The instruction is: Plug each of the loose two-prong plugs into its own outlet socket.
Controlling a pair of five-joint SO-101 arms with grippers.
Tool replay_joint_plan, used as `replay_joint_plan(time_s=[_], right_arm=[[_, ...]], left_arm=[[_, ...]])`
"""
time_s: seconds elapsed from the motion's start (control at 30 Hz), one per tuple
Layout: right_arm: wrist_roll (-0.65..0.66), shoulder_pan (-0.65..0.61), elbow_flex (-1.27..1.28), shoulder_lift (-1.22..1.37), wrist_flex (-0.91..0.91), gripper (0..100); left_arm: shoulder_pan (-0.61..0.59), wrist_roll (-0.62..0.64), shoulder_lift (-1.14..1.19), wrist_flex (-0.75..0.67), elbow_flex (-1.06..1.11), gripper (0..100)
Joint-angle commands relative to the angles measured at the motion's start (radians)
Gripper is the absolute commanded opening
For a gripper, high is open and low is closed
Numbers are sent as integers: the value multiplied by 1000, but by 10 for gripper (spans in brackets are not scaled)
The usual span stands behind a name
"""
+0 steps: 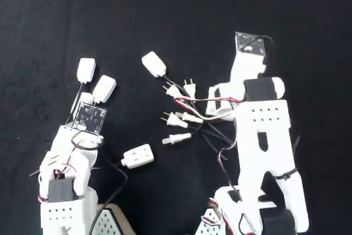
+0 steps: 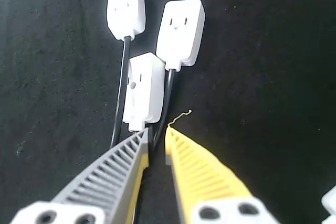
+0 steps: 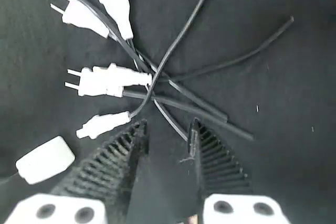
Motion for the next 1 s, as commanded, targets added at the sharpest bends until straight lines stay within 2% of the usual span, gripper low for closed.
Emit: replay_joint_plan(time_s=[0.0, 0.1, 0.2, 0.4, 0.6, 0.67, 0.8, 0.97], right_arm=[[-52, -103, -16, 7, 23, 134], [-121, -226, 36, 94, -15, 138], [-192, -290, 56, 200, -106, 138], [-247, -327, 7, 325, -155, 140], [-299, -359, 47, 444, -180, 234], [-302, -358, 71, 490, -249, 198], [-299, -358, 82, 553, -350, 60], [-301, -328, 84, 575, -361, 69]], left_arm=[[-12, -5, -5, -18, -1, 66], [-12, -6, -5, -18, 1, 66], [-12, -6, -5, -18, 1, 66], [-12, -6, -5, -20, 8, 66], [-12, -6, -5, -20, 8, 66], [-10, -6, -5, -20, 8, 66], [-12, -6, -5, -18, 8, 66], [-12, -6, -5, -18, 8, 66]])
